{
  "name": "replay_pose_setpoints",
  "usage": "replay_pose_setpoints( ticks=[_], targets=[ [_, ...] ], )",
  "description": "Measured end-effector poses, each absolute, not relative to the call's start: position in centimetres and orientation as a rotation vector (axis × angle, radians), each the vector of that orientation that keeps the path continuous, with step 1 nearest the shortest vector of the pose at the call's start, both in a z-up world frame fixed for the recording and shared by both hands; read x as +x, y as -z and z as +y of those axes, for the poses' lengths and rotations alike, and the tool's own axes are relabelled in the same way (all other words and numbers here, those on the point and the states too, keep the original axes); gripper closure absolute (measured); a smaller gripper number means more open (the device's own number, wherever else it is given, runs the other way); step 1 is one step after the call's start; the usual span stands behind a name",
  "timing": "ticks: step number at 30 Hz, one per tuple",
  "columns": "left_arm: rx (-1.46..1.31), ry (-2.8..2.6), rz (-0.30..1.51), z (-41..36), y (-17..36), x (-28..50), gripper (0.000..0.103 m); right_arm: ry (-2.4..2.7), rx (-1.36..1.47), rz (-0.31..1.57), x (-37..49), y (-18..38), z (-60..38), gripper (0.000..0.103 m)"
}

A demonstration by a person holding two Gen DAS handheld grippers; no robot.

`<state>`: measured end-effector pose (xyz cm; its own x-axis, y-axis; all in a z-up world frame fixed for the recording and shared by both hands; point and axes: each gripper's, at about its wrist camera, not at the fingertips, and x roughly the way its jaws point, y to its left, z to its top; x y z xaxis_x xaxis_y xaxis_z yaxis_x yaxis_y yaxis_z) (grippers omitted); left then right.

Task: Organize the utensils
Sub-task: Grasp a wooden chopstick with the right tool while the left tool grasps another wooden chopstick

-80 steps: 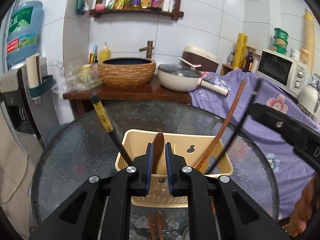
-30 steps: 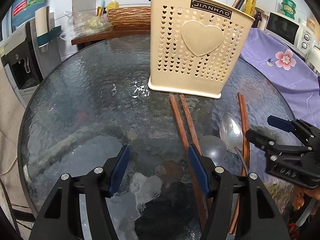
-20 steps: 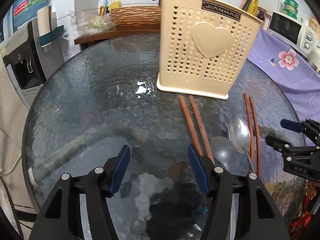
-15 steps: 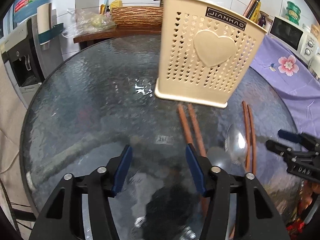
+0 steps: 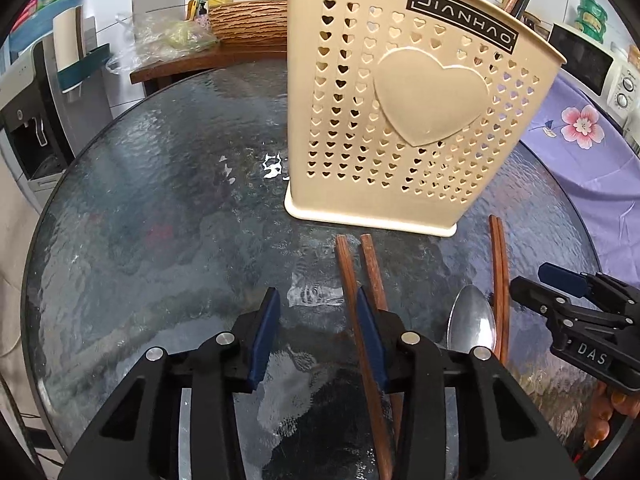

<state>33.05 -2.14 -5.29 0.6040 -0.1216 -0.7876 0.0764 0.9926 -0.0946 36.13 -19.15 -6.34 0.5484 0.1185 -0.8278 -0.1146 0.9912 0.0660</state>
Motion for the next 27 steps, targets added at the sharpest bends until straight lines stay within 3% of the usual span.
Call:
replay_pose_setpoints(
  ticks=[1,11,27],
  targets=[
    [-0.050,0.112,0.914,-2.0,5.3,33.1,0.064,-0.127,-0.020,0.989,36.1,6.5,-19.3,0.058],
    [-0.088,0.130,0.908,-1.6,4.7,33.9,0.064,-0.161,0.171,0.975,36.9,6.3,-21.7,0.058],
    [0.001,0.078,0.910,-2.1,5.7,34.5,0.064,-0.142,-0.026,0.997,37.6,7.1,-18.1,0.058]
  ],
)
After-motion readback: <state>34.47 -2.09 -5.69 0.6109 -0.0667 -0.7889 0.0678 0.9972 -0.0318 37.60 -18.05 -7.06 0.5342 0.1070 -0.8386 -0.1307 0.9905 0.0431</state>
